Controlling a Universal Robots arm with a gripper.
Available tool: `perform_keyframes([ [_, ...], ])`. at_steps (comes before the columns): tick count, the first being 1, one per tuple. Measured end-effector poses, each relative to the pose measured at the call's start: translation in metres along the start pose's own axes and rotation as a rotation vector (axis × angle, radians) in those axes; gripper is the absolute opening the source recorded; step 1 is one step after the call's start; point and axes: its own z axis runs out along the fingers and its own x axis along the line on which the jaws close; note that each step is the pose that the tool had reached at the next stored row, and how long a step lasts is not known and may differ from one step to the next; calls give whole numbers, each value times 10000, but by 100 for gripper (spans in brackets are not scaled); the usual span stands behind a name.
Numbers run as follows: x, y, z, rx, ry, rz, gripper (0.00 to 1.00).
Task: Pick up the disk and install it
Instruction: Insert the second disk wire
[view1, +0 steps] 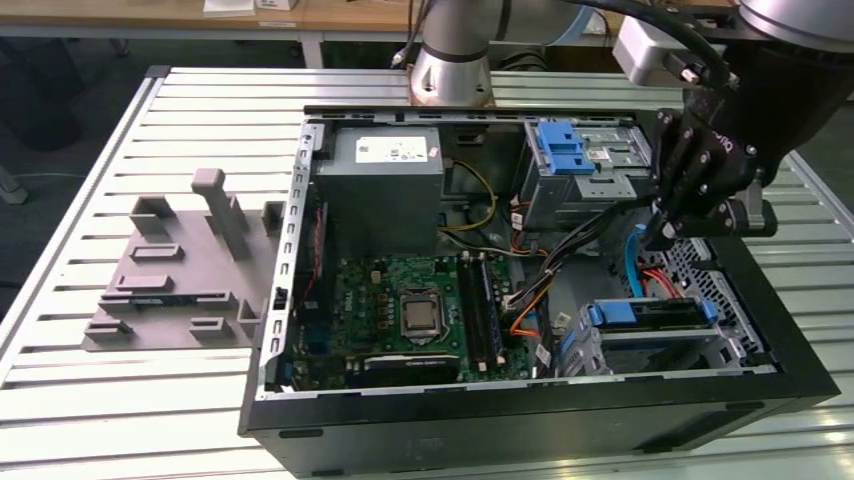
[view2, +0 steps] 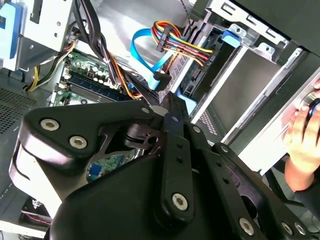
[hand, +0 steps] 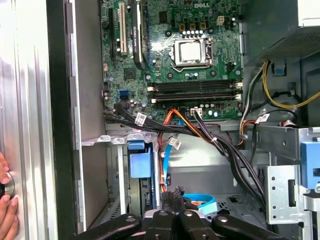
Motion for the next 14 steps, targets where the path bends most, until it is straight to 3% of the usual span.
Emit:
perform_keyframes([
  [14,-150,16,-59,5,43,-1,11],
])
